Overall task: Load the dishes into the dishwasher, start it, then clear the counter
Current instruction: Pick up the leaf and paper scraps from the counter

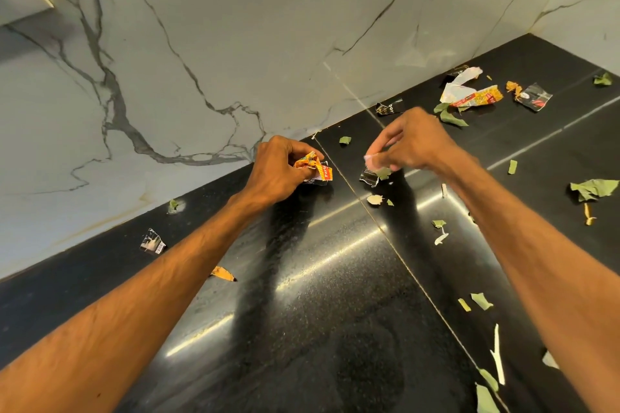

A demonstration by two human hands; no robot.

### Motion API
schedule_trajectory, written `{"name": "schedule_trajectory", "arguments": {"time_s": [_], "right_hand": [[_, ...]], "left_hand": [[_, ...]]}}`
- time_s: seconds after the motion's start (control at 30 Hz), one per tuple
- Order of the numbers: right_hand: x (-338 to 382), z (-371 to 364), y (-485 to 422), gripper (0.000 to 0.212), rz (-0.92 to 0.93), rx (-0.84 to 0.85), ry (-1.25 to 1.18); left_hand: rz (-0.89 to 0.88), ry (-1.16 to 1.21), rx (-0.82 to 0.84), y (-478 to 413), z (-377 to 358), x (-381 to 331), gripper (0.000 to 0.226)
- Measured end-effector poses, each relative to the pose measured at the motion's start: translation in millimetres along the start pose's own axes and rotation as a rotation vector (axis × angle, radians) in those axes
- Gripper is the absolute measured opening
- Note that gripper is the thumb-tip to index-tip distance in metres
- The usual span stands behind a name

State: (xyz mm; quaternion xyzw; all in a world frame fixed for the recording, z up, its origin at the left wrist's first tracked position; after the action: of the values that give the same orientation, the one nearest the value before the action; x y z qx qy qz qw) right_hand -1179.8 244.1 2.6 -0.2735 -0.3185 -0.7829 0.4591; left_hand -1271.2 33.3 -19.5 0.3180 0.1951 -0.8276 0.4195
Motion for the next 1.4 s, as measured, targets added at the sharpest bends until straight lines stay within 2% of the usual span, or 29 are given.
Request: {"name": "schedule_trajectory", "arguments": {"time_s": [0.07, 0.2, 0.47, 0.57, 0.67, 0.9, 1.0, 1.1, 1.27, 1.33, 1.4], "right_hand": [[-0.6, -17.6, 0.0, 0.014, 0.002, 0.061, 0.153], [1.0, -37.8, -10.6, 0.011, 0.068, -0.084, 0.391], [4.7, -40.9, -2.6, 0.011, 0.083, -0.064, 0.41], [-3.5, -32.3, -9.1, 0.018, 0.029, -0.053, 0.264], [-16.4, -10.7, -10.4, 0.03, -0.012, -0.105, -0.04], [-56.3, 41.0, 6.4, 0.018, -0.087, -0.362, -0.659], [-69.6, 48.4, 8.3, 0.014, -0.131, -0.396, -0.784], [-81.5, 50.5, 6.3, 0.009, -0.135, -0.439, -0.69], [-100.0, 50.2, 1.5, 0.012, -0.128, -0.515, -0.345], [-102.6, 50.6, -0.2, 0.007, -0.101, -0.527, -0.294], [-103.3, 51.4, -2.4, 0.007, -0.08, -0.519, -0.279]], "left_hand": [[0.008, 0.009, -0.001, -0.9, -1.5, 1.6, 0.028], [0.007, 0.014, 0.007, -1.8, -4.2, 0.6, 0.028], [0.031, 0.042, 0.009, -3.4, -4.0, -1.2, 0.029], [0.016, 0.024, -0.009, -6.3, -2.1, -5.5, 0.029], [0.012, -0.01, -0.046, -12.7, -0.2, -7.0, 0.031], [-0.022, -0.08, -0.088, -34.7, -12.2, -22.2, 0.034], [-0.051, -0.077, -0.064, -46.3, -26.0, -37.3, 0.031], [-0.093, -0.098, -0.05, -58.8, -40.2, -55.0, 0.03], [-0.145, -0.155, -0.024, -83.3, -60.6, -79.4, 0.016], [-0.168, -0.194, 0.005, -93.4, -68.3, -89.8, 0.013], [-0.199, -0.242, 0.031, -102.8, -76.4, -102.5, 0.02]]}}
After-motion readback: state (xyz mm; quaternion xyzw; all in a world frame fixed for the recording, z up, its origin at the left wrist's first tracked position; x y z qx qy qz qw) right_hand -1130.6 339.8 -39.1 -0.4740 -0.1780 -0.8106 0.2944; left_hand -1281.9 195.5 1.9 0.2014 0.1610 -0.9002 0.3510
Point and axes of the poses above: each hand's wrist, its own y-axis away from the middle knuckle, its own z-axis out of the back of the hand, x = y × z, the point moved 4 cm from there along -y, towards the middle knuckle, and after that the axes turned 1 degree about -x, right-handed, at the moved point
